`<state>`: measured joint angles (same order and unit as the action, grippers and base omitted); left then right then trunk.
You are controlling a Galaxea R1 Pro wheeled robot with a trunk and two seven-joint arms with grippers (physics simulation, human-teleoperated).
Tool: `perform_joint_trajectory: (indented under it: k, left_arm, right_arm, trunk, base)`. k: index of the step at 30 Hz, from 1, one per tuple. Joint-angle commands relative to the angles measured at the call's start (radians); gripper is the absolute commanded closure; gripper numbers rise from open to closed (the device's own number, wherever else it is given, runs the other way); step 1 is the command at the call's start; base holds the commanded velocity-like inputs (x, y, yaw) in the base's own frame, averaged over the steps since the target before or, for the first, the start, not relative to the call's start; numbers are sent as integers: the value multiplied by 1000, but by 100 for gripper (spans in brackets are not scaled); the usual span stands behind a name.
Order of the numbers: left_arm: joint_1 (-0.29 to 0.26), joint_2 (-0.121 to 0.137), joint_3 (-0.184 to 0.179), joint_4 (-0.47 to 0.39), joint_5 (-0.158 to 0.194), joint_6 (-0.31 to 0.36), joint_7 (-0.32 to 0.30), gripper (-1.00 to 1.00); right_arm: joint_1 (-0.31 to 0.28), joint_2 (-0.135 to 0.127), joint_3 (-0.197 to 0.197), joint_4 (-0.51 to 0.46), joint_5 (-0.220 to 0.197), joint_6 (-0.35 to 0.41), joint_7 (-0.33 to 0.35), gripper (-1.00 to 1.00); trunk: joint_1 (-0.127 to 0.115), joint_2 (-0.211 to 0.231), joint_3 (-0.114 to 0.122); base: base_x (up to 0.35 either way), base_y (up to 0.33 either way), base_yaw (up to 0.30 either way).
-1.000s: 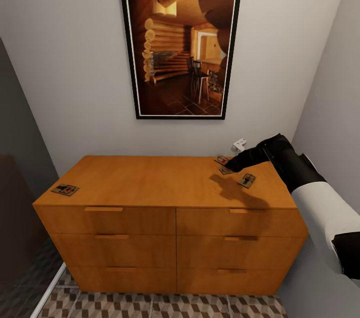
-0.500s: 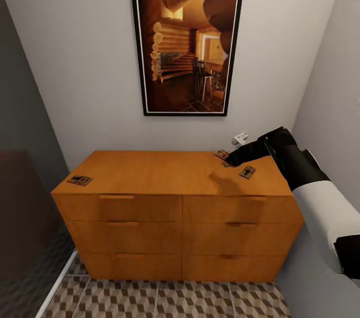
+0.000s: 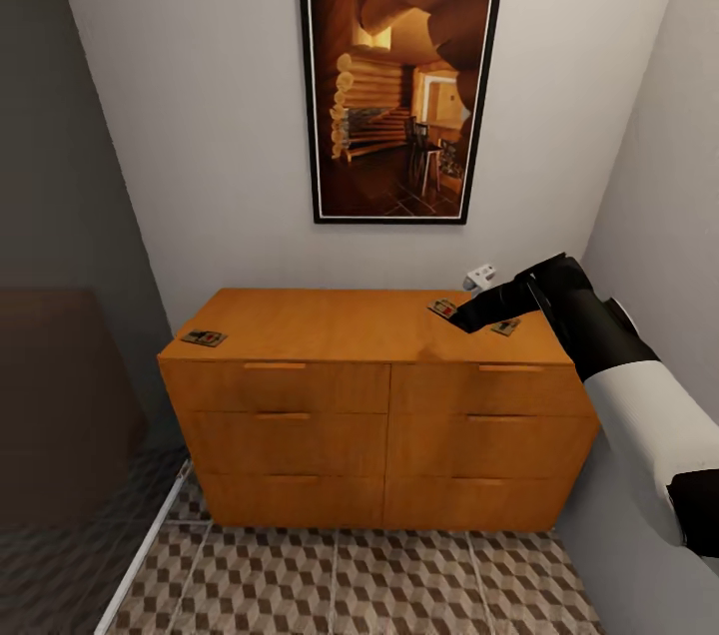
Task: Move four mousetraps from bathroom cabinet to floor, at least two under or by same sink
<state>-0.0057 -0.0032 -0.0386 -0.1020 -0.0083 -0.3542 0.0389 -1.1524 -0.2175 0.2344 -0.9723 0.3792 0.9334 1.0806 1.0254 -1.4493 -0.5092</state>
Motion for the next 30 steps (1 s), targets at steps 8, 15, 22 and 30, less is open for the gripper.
perform_joint_trajectory:
  k: [8,15,22,30]
  left_arm:
    - [0,0,-4,1,-1,-3,4,-100]
    - [0,0,-4,1,-1,-3,4,-100]
    - [0,0,-4,1,-1,-3,4,-100]
    - [0,0,-4,1,-1,-3,4,-100]
  right_arm:
    - [-1,0,2,0,10,4,9,100]
    - [-1,0,2,4,9,4,9,100]
    - [-1,0,2,6,10,4,8,100]
    - [-1,0,2,9,9,2,8,100]
  trunk:
    - [0,-1,-1]
    - [0,-1,-1]
    - [0,-1,-1]
    - [0,-1,-1]
  base:
    - [-235,178,0]
    - [-274,150,0]
    - [-297,74,0]
    - [-332,8,0]
